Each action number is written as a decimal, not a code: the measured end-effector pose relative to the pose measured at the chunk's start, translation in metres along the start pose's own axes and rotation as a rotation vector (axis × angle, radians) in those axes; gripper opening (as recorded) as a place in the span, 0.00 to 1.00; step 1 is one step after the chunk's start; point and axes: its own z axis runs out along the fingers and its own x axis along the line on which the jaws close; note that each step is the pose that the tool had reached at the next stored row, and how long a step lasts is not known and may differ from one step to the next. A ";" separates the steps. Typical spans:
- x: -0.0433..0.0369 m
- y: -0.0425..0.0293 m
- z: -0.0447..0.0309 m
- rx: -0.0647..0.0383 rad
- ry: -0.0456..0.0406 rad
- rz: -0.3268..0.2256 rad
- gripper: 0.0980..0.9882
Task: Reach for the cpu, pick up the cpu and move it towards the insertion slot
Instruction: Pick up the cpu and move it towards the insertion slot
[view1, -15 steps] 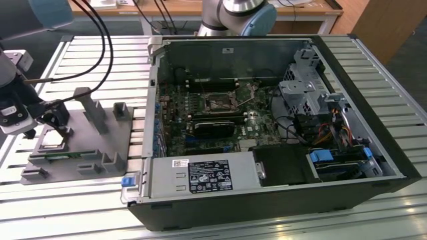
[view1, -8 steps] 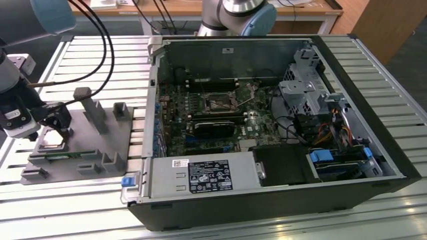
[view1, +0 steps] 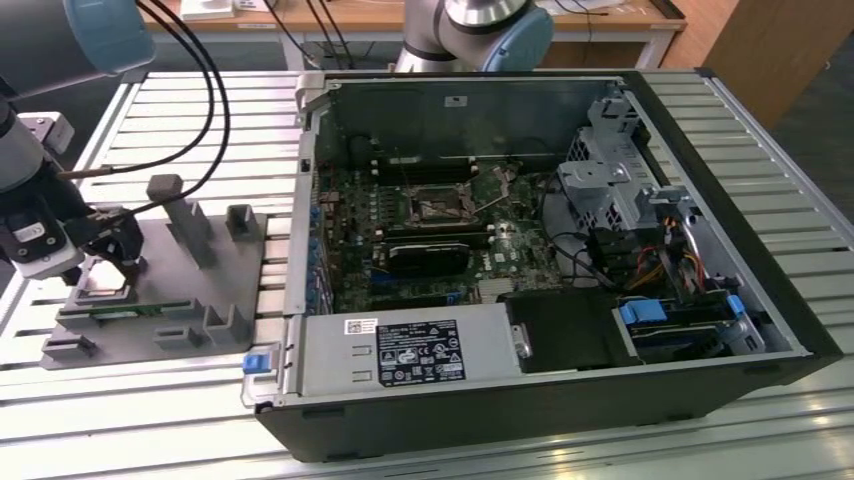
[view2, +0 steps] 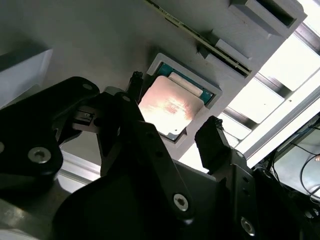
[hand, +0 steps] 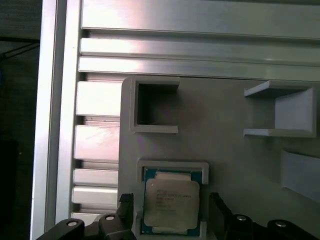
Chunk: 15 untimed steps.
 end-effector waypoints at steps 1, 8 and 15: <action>0.0000 0.0000 0.0002 0.000 0.0001 0.000 0.68; 0.0000 -0.0001 0.0034 0.000 0.0001 -0.001 0.60; 0.0000 -0.0001 0.0043 0.000 0.0003 -0.002 0.52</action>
